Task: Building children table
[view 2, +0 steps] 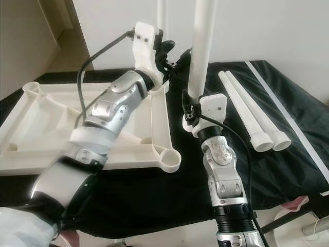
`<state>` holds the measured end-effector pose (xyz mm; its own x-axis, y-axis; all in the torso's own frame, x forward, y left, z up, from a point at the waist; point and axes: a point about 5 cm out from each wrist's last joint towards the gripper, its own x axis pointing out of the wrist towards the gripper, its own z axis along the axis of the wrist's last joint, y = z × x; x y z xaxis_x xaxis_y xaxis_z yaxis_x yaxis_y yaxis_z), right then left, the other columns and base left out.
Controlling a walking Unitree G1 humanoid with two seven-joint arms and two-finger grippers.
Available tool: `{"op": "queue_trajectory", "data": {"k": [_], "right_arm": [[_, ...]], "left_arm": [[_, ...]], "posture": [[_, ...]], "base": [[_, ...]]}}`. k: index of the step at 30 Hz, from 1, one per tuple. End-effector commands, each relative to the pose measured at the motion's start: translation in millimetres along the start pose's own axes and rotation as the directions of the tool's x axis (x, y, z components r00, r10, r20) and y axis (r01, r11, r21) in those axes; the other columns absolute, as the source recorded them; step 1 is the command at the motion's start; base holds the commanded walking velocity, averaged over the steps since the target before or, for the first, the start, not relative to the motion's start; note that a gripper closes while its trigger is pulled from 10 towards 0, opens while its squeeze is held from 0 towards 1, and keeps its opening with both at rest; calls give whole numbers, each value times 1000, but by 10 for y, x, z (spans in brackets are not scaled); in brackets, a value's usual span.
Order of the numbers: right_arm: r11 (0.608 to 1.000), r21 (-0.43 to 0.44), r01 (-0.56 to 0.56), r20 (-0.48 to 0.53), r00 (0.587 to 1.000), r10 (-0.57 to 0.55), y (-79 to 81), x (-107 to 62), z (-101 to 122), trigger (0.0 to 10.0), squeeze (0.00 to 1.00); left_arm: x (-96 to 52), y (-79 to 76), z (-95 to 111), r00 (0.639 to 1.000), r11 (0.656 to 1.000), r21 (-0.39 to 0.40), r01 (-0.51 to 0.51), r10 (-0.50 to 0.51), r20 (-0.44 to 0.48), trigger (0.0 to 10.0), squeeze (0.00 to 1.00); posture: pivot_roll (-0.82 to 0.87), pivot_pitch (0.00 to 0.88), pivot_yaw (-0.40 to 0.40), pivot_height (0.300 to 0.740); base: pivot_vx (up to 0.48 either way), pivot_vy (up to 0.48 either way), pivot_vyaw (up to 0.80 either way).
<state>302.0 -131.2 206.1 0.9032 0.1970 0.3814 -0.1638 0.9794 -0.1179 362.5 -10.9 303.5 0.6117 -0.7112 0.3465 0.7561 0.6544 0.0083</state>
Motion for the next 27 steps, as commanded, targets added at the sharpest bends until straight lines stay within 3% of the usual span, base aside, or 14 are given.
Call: {"op": "queue_trajectory", "data": {"k": [1,22,25,27], "right_arm": [[997,10,-71,-60,996,71,145,1,-103,10000,0],[998,17,-63,-58,996,63,148,18,-107,10000,0],[998,14,-62,-57,996,63,147,18,-105,10000,0],[999,12,-46,-51,998,47,125,22,-95,10000,0]], "left_arm": [[113,-343,190,945,947,49,318,-320,68,10000,0],[81,-421,151,930,932,53,358,-362,69,10000,0],[88,-381,133,939,941,58,335,-338,58,10000,0],[88,-244,94,969,967,83,242,-246,36,10000,0]], "posture": [[-46,11,7,740],[-45,4,8,740],[-46,3,8,740],[-48,3,8,740]], "base": [[0,0,0],[0,0,0],[0,0,0],[0,0,0]]}}
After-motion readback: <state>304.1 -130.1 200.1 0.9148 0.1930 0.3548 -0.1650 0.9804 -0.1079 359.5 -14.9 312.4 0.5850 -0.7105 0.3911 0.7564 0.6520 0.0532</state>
